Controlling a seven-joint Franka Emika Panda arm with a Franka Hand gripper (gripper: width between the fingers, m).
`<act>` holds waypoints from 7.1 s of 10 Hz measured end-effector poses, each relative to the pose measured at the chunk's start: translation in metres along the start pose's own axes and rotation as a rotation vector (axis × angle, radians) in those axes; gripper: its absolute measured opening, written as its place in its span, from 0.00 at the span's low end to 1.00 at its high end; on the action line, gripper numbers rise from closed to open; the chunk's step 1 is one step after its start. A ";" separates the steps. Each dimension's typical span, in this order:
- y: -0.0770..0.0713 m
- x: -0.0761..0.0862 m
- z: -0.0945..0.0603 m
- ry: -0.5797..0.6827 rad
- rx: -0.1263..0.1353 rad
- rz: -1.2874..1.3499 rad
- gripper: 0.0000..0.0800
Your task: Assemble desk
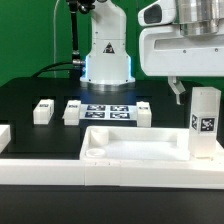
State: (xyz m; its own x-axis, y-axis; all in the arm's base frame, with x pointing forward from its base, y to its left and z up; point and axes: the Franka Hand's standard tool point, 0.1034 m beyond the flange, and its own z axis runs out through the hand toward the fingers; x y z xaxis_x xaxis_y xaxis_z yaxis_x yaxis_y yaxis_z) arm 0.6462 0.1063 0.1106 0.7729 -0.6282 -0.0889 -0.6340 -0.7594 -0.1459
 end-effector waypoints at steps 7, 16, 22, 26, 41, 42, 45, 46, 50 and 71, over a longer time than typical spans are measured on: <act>0.005 0.001 0.005 -0.010 -0.059 -0.696 0.79; 0.002 0.001 0.006 0.028 -0.040 0.342 0.36; 0.003 0.004 0.006 0.004 0.001 0.807 0.36; 0.005 0.002 0.005 -0.003 -0.023 0.189 0.77; -0.003 0.005 0.000 0.041 -0.067 -0.396 0.37; 0.000 0.010 0.000 0.058 -0.062 -0.287 0.37; 0.002 0.011 0.000 0.068 -0.047 0.077 0.37; 0.002 0.010 0.001 0.055 -0.037 0.267 0.37; 0.007 0.011 0.000 -0.010 0.016 0.694 0.37; 0.013 0.004 0.004 -0.022 -0.088 -0.733 0.36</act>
Offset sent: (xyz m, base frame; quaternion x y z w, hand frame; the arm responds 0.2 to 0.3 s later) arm -0.0267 0.0124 -0.0179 -0.0176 0.0119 -0.2421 0.9700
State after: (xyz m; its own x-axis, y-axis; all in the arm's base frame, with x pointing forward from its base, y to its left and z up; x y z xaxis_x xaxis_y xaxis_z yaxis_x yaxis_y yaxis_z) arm 0.6409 0.0947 0.1044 0.9986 0.0488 -0.0188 0.0468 -0.9943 -0.0955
